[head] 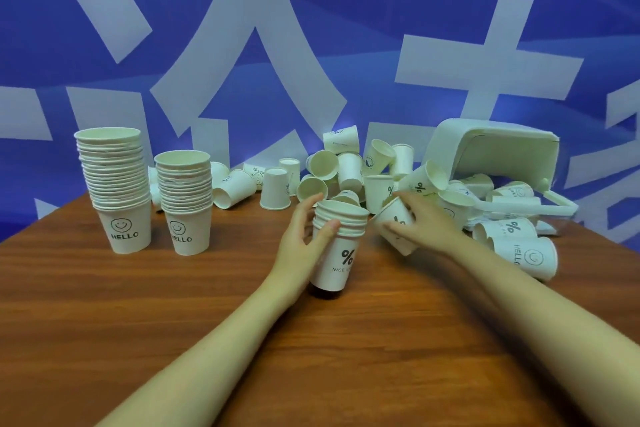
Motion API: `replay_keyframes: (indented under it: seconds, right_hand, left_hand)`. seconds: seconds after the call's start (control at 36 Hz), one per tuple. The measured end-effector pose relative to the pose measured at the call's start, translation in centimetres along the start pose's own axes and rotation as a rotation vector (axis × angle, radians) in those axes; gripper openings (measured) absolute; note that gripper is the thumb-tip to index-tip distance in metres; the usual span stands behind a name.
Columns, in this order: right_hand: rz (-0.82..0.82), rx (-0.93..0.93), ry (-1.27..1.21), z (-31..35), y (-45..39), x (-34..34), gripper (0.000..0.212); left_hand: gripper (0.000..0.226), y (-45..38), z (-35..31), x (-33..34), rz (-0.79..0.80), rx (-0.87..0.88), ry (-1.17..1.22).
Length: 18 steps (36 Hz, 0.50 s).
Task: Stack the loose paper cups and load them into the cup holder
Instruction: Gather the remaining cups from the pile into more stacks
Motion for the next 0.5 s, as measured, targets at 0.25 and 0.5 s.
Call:
replay_keyframes:
  seconds: [0.25,0.5]
  right_hand:
    - [-0.160,0.115,-0.949,3.1,3.2,-3.3,0.065]
    - [-0.144,-0.053,-1.148,7.6,5.6,-2.4,0.060]
  left_hand:
    - [0.054,0.9,-1.0,1.0,0.045,-0.046,-0.014]
    - [0.064,2.0,-1.5,2.6,0.140,-0.055,-0.020]
Point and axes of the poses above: each hand's wrist, its own y-axis away from the middle knuckle, its own x-axis out of the palm, z = x × y, the point moved 4 cm from there along -y, towards the middle knuckle, and after that the axes turned 7 degrees about x, right-handed, at the moved point
